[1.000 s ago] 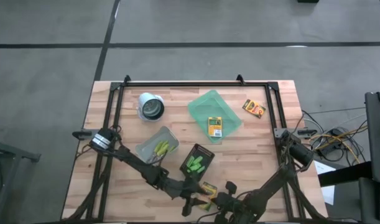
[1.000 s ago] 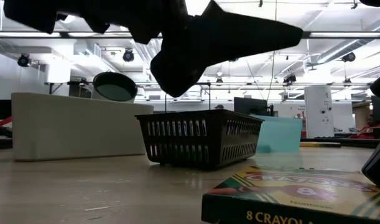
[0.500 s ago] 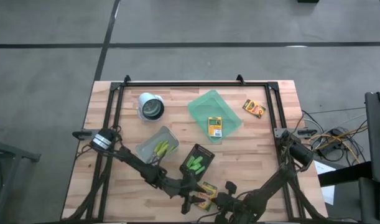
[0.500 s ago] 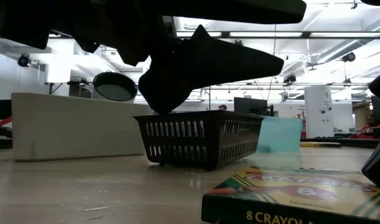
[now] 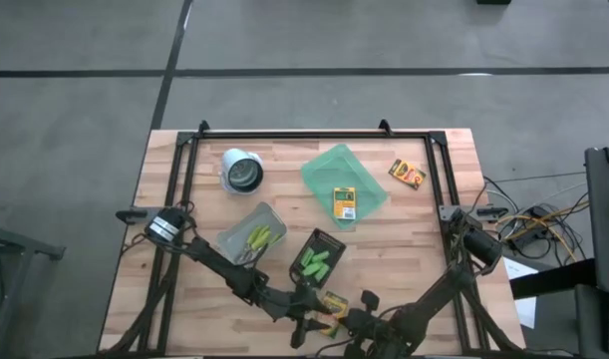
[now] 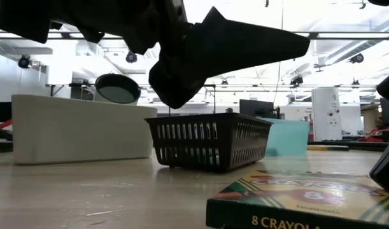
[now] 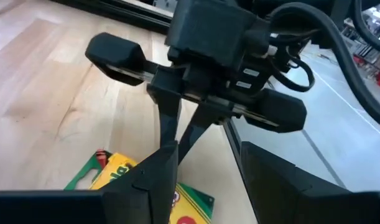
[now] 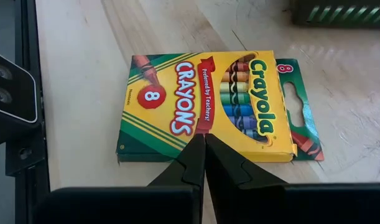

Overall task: Pick & Place School Supplies
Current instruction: Put the crayon box into the light green bin

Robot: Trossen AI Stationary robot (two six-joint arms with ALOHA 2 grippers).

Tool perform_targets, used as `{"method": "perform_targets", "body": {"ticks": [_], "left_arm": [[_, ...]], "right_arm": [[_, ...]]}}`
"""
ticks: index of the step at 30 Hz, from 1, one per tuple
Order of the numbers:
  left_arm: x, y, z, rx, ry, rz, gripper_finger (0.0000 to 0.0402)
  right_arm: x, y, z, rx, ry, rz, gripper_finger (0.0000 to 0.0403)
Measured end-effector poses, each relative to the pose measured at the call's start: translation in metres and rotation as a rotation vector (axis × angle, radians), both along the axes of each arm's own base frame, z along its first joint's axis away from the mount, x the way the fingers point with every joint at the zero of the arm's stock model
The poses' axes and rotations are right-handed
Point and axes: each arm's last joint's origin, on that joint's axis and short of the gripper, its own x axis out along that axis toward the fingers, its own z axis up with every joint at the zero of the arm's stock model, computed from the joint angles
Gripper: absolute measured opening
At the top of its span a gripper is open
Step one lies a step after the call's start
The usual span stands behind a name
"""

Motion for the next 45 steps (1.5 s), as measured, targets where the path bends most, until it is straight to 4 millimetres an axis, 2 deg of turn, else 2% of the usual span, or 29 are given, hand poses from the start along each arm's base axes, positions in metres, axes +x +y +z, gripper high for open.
{"method": "perform_targets", "body": {"ticks": [11,17,26,45], "left_arm": [[-0.008,-0.010,-0.005,-0.098,0.092,-0.034,0.0181],[-0.015,-0.013,-0.019,-0.088,0.150,-0.022,0.0181],[-0.014,-0.013,-0.029,-0.120,0.181,0.001,0.0181],[-0.008,-0.003,-0.029,-0.580,0.335,0.193,0.0181]], "right_arm": [[0.000,0.000,0.000,-0.005,0.001,0.005,0.0008],[0.000,0.000,0.000,-0.013,0.002,0.011,0.0008],[0.000,0.000,0.000,-0.022,0.005,0.020,0.0008],[0.000,0.000,0.000,-0.021,0.004,0.020,0.0008]]}}
